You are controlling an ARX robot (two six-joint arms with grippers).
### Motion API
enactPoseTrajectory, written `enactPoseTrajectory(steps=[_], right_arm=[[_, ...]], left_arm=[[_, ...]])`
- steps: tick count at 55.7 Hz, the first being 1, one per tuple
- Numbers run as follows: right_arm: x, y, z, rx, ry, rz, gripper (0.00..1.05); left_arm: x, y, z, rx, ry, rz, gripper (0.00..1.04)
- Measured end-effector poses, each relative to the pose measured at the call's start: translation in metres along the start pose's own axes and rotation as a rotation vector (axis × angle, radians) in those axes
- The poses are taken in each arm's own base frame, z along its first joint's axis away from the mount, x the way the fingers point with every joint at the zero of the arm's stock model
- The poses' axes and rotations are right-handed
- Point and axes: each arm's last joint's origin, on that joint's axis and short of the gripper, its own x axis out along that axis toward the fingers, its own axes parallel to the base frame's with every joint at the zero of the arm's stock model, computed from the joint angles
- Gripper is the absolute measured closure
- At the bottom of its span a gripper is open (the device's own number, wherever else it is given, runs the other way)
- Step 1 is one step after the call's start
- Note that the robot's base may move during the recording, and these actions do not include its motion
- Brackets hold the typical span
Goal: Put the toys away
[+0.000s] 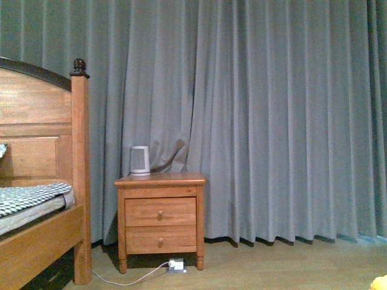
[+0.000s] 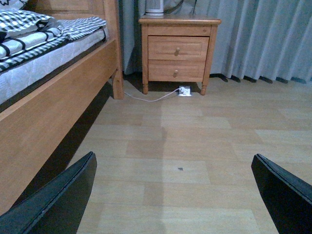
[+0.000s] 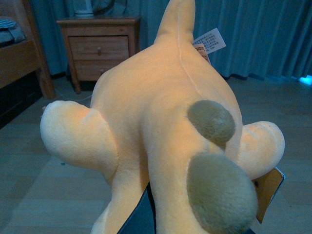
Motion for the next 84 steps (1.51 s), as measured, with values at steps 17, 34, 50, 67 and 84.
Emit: enactPoseTrajectory(steps=[17,34,50,67,84], right_arm=[[0.0000,0.0000,0.0000,0.000,0.000,0.000,0.98],[0.0000,0.0000,0.0000,0.000,0.000,0.000,0.98],[0.0000,0.0000,0.0000,0.000,0.000,0.000,0.98],[0.0000,0.0000,0.0000,0.000,0.000,0.000,0.98],[0.0000,0.0000,0.0000,0.000,0.000,0.000,0.98]], left_arm=[[0.0000,0.0000,0.0000,0.000,0.000,0.000,0.06],[0.0000,0.0000,0.0000,0.000,0.000,0.000,0.06],[0.0000,0.0000,0.0000,0.000,0.000,0.000,0.06],[0.0000,0.0000,0.0000,0.000,0.000,0.000,0.06],[0.0000,0.0000,0.0000,0.000,0.000,0.000,0.06]])
